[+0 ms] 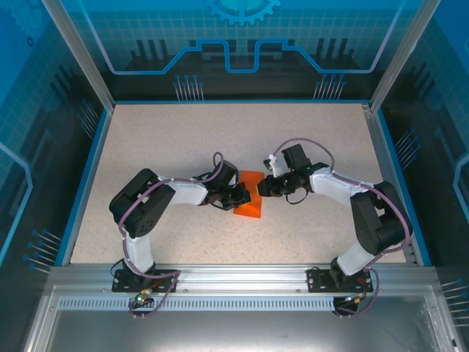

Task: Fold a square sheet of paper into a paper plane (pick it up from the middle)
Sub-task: Fold the triangle a second time at the center of the table.

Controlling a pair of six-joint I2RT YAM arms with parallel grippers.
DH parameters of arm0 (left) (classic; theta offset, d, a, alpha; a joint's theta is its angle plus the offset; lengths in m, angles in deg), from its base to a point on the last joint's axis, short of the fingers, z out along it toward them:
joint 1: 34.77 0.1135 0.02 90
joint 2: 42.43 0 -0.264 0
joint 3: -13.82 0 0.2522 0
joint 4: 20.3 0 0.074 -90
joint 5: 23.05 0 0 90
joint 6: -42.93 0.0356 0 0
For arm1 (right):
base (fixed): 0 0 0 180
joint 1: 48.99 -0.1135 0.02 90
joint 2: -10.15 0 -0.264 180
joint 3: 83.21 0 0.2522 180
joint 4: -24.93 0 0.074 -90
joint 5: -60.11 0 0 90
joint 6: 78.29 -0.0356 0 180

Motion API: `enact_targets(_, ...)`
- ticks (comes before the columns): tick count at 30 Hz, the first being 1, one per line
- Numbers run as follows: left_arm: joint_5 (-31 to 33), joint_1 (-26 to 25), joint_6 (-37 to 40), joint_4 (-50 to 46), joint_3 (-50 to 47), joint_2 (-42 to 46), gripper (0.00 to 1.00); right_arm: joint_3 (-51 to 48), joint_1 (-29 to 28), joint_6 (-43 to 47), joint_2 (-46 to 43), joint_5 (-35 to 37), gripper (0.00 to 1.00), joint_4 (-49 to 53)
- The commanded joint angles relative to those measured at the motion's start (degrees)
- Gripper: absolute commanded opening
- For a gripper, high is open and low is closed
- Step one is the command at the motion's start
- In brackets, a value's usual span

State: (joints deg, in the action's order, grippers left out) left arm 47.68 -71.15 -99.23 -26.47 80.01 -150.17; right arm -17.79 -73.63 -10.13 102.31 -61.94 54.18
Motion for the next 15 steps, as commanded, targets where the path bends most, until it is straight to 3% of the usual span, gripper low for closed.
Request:
enact_targets(1, 1.6, -0.3, 1.47, -3.63, -1.37, -1.42, 0.07, -0.95, -3.14, -3.35, 2.04, -0.21, 0.11, 0.32)
enact_targets(15, 1.34, -0.34, 1.55, -3.64, -0.61, -1.5, 0.07, -4.47, -4.62, -9.35, 6.2, 0.19, 0.07, -4.32)
